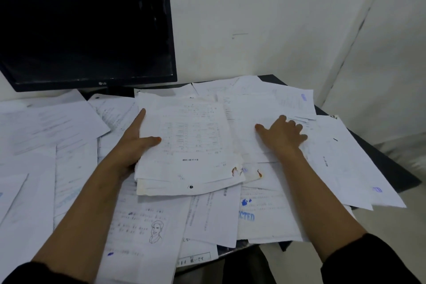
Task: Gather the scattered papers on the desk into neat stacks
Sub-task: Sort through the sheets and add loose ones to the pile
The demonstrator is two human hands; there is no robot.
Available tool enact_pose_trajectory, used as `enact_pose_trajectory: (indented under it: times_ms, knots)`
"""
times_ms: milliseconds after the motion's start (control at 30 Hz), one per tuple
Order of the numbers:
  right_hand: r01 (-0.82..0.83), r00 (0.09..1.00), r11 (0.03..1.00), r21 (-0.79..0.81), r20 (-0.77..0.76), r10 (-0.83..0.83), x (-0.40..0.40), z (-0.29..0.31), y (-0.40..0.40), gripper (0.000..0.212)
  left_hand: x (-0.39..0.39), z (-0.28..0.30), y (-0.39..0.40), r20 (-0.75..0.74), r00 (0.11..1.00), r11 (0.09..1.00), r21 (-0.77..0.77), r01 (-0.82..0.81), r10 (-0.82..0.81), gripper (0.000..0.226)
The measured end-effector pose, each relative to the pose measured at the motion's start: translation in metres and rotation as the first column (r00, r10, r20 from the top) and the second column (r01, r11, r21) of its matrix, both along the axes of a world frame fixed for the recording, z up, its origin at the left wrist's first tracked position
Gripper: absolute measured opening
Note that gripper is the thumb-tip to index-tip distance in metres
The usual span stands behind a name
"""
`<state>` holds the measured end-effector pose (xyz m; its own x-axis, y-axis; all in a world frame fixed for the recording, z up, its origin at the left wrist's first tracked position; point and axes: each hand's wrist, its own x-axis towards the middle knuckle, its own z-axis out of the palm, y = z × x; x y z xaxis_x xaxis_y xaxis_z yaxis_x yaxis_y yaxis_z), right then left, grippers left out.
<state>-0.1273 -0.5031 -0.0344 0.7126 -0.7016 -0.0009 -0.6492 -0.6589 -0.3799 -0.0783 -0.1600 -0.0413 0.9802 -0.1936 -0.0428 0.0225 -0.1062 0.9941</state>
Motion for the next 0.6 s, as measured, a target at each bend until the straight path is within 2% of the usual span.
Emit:
enact_pose_trajectory:
  times_ms: [67, 133, 233, 300, 367, 400, 467, 533, 600]
  knots:
    - [-0.005, 0.988, 0.998, 0.059, 0.156, -0.004, -0.001, 0.004, 0.0, 0.075, -0.001, 0.0, 0.0, 0.003, 1.0, 1.0, 0.002, 0.003, -0.003, 0.085]
    - [0.015, 0.953, 0.982, 0.188, 0.295, -0.071, -0.002, 0.011, -0.001, 0.073, -0.001, 0.0, 0.0, -0.004, 1.0, 1.0, -0.001, 0.003, -0.003, 0.084]
    - [0.047, 0.936, 0.934, 0.355, 0.311, -0.166, -0.006, 0.019, -0.009, 0.074, -0.003, 0.0, 0.001, -0.002, 1.0, 1.0, -0.008, 0.006, -0.006, 0.084]
    - [0.027, 0.937, 0.898, 0.438, 0.302, -0.175, -0.011, 0.022, -0.014, 0.064, -0.003, 0.0, 0.001, -0.006, 1.0, 1.0, -0.013, -0.001, 0.001, 0.084]
    - [-0.035, 0.922, 0.816, 0.576, 0.334, -0.197, -0.015, 0.027, -0.019, 0.047, -0.003, 0.001, 0.0, -0.005, 1.0, 1.0, -0.011, -0.005, 0.005, 0.084]
    - [-0.08, 0.919, 0.745, 0.662, 0.339, -0.202, -0.018, 0.031, -0.02, 0.039, -0.003, 0.001, 0.0, -0.002, 1.0, 1.0, -0.01, -0.003, 0.003, 0.085]
    - [-0.143, 0.937, 0.626, 0.766, 0.308, -0.163, -0.024, 0.037, -0.02, 0.034, -0.004, 0.001, -0.001, 0.001, 1.0, 1.0, -0.023, 0.003, -0.003, 0.085]
    - [-0.147, 0.962, 0.666, 0.731, 0.262, -0.075, -0.026, 0.039, -0.022, 0.036, -0.007, 0.003, -0.003, 0.012, 1.0, 0.999, -0.032, 0.013, -0.013, 0.083]
    - [-0.139, 0.939, 0.751, 0.646, 0.327, -0.107, -0.025, 0.042, -0.022, 0.037, -0.007, 0.004, -0.003, 0.015, 0.999, 0.999, -0.034, 0.03, -0.029, 0.077]
